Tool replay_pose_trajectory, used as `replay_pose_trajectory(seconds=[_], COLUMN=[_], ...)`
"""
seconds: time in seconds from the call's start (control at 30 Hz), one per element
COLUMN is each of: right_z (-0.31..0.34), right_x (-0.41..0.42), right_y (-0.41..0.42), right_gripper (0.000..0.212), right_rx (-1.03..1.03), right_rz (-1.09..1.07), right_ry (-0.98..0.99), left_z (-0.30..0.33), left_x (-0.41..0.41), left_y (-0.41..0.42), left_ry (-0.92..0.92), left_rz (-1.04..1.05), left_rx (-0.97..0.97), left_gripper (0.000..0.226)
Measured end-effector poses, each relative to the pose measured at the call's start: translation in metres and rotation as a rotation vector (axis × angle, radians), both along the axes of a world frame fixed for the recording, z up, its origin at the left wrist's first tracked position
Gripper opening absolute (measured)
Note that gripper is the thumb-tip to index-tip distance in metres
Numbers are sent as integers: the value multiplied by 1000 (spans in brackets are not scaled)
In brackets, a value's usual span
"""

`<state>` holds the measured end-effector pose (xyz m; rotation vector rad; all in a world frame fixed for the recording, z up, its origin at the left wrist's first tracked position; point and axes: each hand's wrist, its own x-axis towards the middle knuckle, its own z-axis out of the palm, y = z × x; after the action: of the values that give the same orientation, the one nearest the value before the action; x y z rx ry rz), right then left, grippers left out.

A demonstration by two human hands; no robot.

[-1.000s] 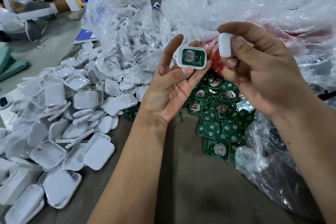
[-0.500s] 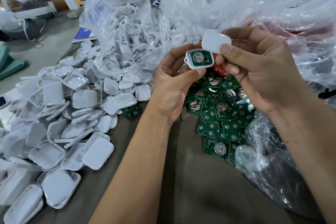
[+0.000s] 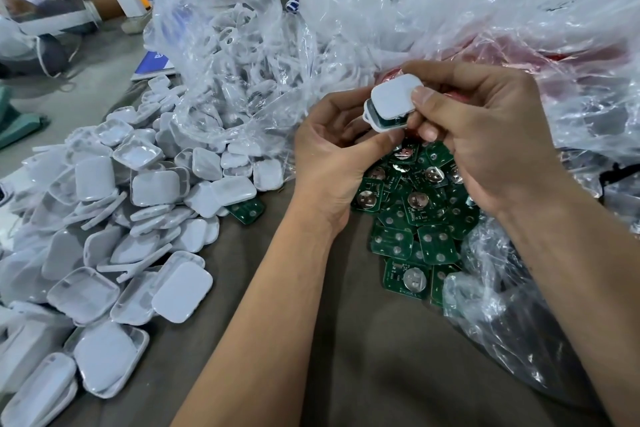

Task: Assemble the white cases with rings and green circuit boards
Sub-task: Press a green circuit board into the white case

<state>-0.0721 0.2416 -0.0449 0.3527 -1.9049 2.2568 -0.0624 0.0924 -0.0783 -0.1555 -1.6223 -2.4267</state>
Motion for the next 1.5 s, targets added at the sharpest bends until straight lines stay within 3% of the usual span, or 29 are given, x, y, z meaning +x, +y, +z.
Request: replay_pose_trajectory(seconds=[0.8,1.0,1.07,1.13,1.33,1.5], right_z=[-5,5,8,7,2,-1], right_x=[-1,3,3,1,5,4], right_y=[-3,3,7,8,1,-1], right_gripper=[22,20,23,30,45,45], right_rx=[175,-126,-138,-30,605,797], right_rz=[-97,-40,-78,-175,-314,-255], right_ry=[92,-46,-87,-40,411,548], left_z=[0,-1,-2,-2,0,1], left_x=[0,0,-1,-1,0,0], left_y=[1,-1,-3,-4,-6,-7], left_ry=[23,39,36,35,32,10], left_rz=[15,-8,-29,-48,-84,-72], left_rx=[-31,0,20,38,73,80], left_gripper=[46,46,46,46,43,44])
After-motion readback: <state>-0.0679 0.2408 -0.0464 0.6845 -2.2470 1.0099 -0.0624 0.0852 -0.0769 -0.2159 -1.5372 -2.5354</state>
